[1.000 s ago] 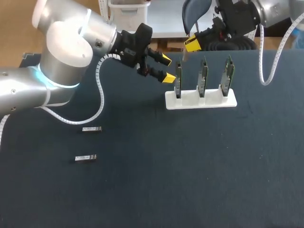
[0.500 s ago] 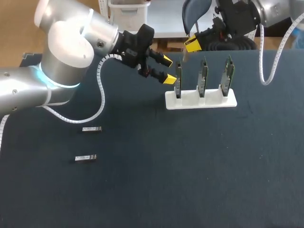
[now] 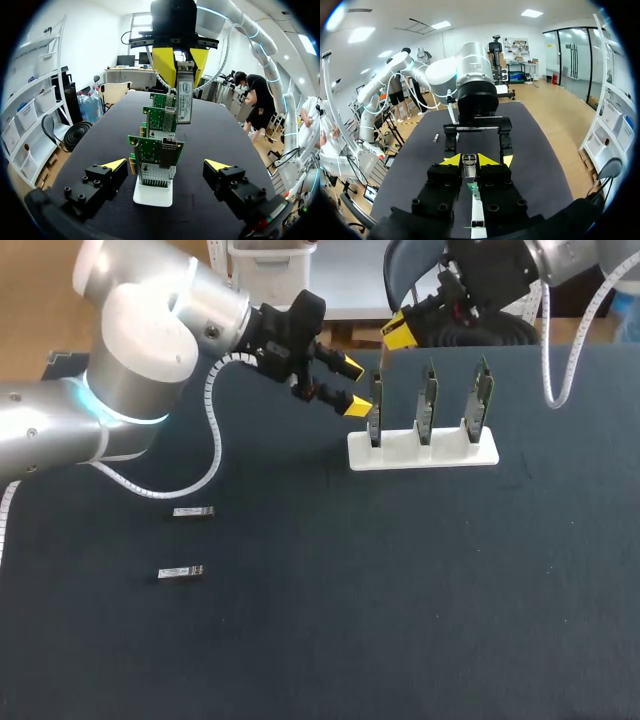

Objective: Pick up the optical module with the left hand, and insert it into the network port with the right hand.

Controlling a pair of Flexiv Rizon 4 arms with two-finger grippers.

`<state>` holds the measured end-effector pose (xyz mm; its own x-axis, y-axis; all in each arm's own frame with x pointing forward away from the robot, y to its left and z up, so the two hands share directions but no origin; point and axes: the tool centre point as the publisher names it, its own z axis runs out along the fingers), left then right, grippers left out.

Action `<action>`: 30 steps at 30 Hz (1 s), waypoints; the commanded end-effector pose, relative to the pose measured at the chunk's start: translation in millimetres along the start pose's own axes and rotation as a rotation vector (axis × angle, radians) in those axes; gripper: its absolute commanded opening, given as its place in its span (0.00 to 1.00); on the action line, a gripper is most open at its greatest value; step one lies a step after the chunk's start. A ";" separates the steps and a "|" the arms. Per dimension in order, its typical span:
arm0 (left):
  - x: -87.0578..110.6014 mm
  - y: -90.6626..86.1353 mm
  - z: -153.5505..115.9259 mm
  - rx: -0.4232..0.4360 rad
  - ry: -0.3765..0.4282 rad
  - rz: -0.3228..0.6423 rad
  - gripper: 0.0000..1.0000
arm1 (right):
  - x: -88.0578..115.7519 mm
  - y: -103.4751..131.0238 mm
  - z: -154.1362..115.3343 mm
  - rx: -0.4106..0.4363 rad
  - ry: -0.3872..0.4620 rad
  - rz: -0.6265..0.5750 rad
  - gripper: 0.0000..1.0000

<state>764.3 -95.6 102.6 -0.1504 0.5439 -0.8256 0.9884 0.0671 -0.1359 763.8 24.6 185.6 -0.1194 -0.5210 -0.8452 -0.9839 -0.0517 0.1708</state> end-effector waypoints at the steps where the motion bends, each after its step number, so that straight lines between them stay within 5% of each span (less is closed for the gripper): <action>1: -0.9 2.3 0.6 0.005 0.005 -0.001 1.00 | 0.5 -0.3 7.6 0.009 0.014 0.002 0.00; 19: -0.9 2.3 0.6 0.005 0.005 -0.001 1.00 | 6.2 1.6 23.7 0.070 0.116 -0.060 0.00; 30: -0.9 2.3 0.6 0.005 0.005 -0.001 1.00 | 6.4 -1.4 17.2 0.114 0.105 -0.055 0.00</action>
<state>764.2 -95.5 102.5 -0.1502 0.5433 -0.8260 0.9885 0.0670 -0.1357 769.1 38.0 170.1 -0.0553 -0.6089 -0.7913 -0.9972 -0.0056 0.0740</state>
